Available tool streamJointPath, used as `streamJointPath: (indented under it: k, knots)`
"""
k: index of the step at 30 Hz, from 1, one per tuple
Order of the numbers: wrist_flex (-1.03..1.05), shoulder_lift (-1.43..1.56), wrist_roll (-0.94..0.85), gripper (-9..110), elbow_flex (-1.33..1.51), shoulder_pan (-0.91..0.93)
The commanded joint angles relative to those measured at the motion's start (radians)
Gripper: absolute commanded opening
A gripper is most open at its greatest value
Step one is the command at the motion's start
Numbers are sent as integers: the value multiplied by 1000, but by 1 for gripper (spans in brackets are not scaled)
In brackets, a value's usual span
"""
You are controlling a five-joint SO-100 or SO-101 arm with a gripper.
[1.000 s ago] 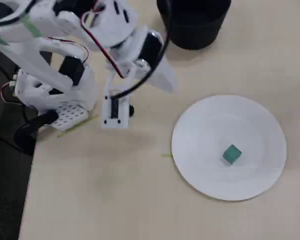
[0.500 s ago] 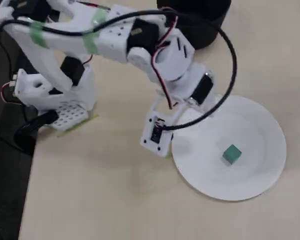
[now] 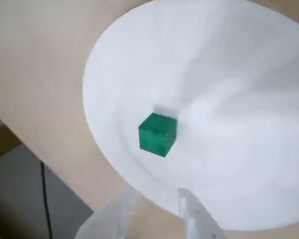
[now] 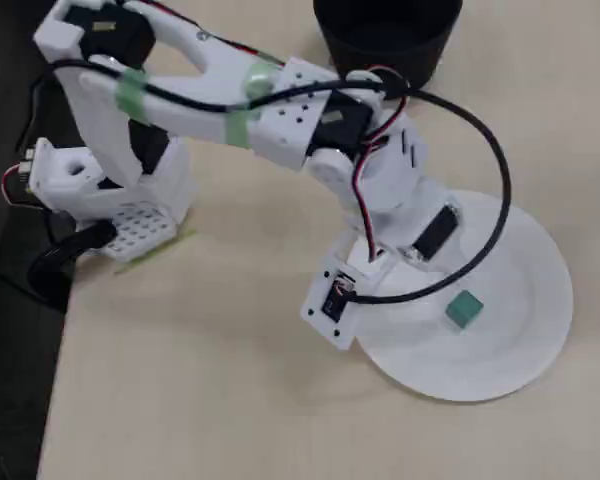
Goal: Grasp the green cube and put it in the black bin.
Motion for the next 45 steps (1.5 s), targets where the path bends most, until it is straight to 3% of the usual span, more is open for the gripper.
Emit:
streamJointPath:
  k: [1, 28, 39, 45]
  knots:
    - [-14, -26, 5, 23, -63, 17]
    - [-32, -282, 26, 25, -227, 11]
    - [-95, -288, 55, 3, -232, 20]
    - [-80, -265, 52, 0, -232, 23]
